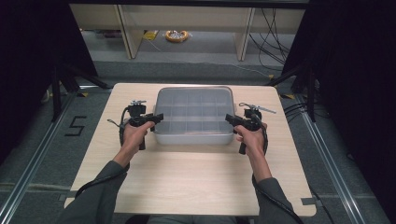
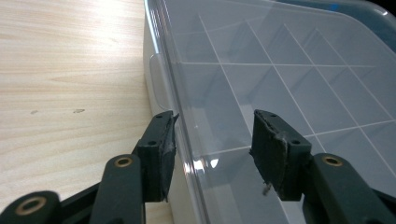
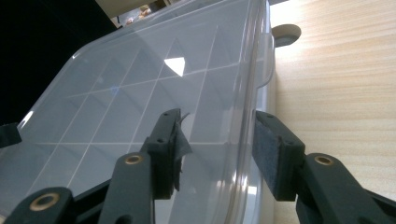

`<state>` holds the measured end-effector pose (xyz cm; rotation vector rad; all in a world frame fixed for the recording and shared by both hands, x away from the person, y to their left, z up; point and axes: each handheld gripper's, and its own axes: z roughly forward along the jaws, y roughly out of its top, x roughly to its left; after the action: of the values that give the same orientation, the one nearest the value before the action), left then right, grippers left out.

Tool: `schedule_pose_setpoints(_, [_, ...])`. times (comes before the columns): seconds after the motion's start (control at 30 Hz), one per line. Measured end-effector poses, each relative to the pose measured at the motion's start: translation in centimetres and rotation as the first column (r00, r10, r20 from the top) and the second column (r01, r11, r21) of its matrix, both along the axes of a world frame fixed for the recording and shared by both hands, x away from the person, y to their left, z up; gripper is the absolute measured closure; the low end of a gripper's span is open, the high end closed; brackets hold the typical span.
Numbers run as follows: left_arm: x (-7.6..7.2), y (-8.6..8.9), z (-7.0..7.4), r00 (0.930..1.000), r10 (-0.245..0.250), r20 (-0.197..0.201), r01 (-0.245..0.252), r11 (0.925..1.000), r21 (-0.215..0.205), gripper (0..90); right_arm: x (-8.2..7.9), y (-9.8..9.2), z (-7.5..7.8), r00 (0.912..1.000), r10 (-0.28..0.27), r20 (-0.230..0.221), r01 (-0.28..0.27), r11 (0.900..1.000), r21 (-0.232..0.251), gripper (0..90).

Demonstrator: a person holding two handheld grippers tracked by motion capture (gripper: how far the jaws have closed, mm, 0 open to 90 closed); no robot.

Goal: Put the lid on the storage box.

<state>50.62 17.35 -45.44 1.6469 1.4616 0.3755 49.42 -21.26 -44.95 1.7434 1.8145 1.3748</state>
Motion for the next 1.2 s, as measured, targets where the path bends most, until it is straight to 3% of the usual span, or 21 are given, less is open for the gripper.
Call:
schedule_pose_setpoints(0.13, [0.0,-0.1,0.1,1.0,0.004,-0.002,-0.004,1.0,-0.008,48.0,0.1,0.0,0.1,1.0,0.007,-0.002,-0.007,1.0,0.003,54.4])
schedule_pose_setpoints(0.23, [0.0,-0.1,0.2,1.0,0.005,-0.008,-0.005,0.9995,-0.032,47.0,0.1,0.5,0.4,0.999,-0.009,-0.043,0.009,1.0,0.009,52.1])
schedule_pose_setpoints(0.27, [0.0,-0.1,0.2,0.9998,0.012,-0.014,-0.013,0.9992,-0.039,46.5,0.1,0.6,0.5,0.999,-0.007,-0.044,0.006,1.0,-0.003,51.0])
schedule_pose_setpoints(0.3, [0.1,0.1,0.2,0.9999,0.001,-0.015,-0.001,0.9995,-0.033,46.4,0.4,0.5,0.4,0.9999,0.008,-0.015,-0.009,0.999,-0.05,50.1])
schedule_pose_setpoints(0.37, [0.2,0.2,0.3,0.9998,0.007,-0.018,-0.008,0.998,-0.063,46.0,0.2,1.0,0.8,0.9987,-0.01,-0.051,0.007,0.999,-0.043,49.3])
schedule_pose_setpoints(0.43, [0.2,0.5,0.5,0.9997,0.017,-0.017,-0.018,0.9975,-0.069,45.9,0.6,0.6,0.7,0.9996,0.028,-0.007,-0.028,0.995,-0.091,49.0])
schedule_pose_setpoints(0.47, [0.3,0.6,0.6,0.9996,0.021,-0.019,-0.022,0.997,-0.074,45.9,0.2,1.1,1.1,0.9976,-0.007,-0.069,0.005,1.0,-0.022,47.9])
schedule_pose_setpoints(0.53, [0.4,1.0,0.7,0.9994,0.029,-0.02,-0.031,0.9958,-0.087,45.9,0.3,0.8,1.1,0.9998,0.014,-0.017,-0.016,0.993,-0.12,47.0])
schedule_pose_setpoints(0.57, [0.4,1.2,0.7,0.9992,0.031,-0.024,-0.033,0.9955,-0.089,45.9,0.1,1.1,1.3,0.9993,-0.025,-0.029,0.021,0.99,-0.139,46.8])
schedule_pose_setpoints(0.63, [0.4,1.6,0.9,0.9989,0.036,-0.029,-0.039,0.9944,-0.098,45.7,0.1,1.0,1.5,0.9991,-0.003,-0.042,-0.001,0.996,-0.092,47.6])
schedule_pose_setpoints(0.67, [0.5,1.7,0.9,0.9986,0.046,-0.028,-0.049,0.9921,-0.116,45.6,0.2,0.7,1.4,0.9993,0.026,-0.027,-0.029,0.994,-0.106,47.6])
schedule_pose_setpoints(0.73, [0.5,2.0,1.0,0.9981,0.056,-0.028,-0.059,0.9904,-0.125,45.3,0.2,0.7,1.4,0.9995,0.018,-0.027,-0.021,0.993,-0.114,47.8])
schedule_pose_setpoints(0.77, [0.5,2.2,1.1,0.998,0.056,-0.028,-0.059,0.9902,-0.127,45.3,-0.1,0.8,1.7,0.9985,0.0,-0.056,-0.004,0.997,-0.075,47.7])
schedule_pose_setpoints(0.97, [0.4,2.9,1.1,0.9975,0.061,-0.035,-0.065,0.9888,-0.134,45.1,-0.1,0.0,1.5,0.9994,0.023,-0.025,-0.025,0.996,-0.089,47.7])
schedule_pose_setpoints(1.03, [0.3,3.0,1.1,0.998,0.054,-0.033,-0.058,0.9895,-0.132,45.0,-0.3,0.1,1.5,0.9991,-0.007,-0.042,0.004,0.998,-0.063,47.7])
schedule_pose_setpoints(1.07, [0.2,3.0,1.1,0.9975,0.061,-0.037,-0.066,0.9883,-0.138,44.9,-0.3,-0.2,1.5,0.9995,0.025,-0.02,-0.026,0.997,-0.072,47.7])
schedule_pose_setpoints(1.1, [0.2,3.1,1.1,0.9983,0.049,-0.033,-0.053,0.989,-0.138,44.8,-0.4,-0.1,1.5,0.9994,0.001,-0.036,-0.003,0.998,-0.06,47.7])
schedule_pose_setpoints(1.13, [0.0,3.1,1.2,0.9986,0.045,-0.029,-0.049,0.9892,-0.138,44.5,-0.4,-0.5,1.5,0.9995,0.031,-0.011,-0.031,0.997,-0.073,47.7])
schedule_pose_setpoints(1.2, [-0.2,3.1,1.2,0.9987,0.04,-0.03,-0.044,0.9893,-0.139,44.3,-0.5,-0.6,1.5,0.9995,0.031,-0.009,-0.031,0.996,-0.085,47.7])
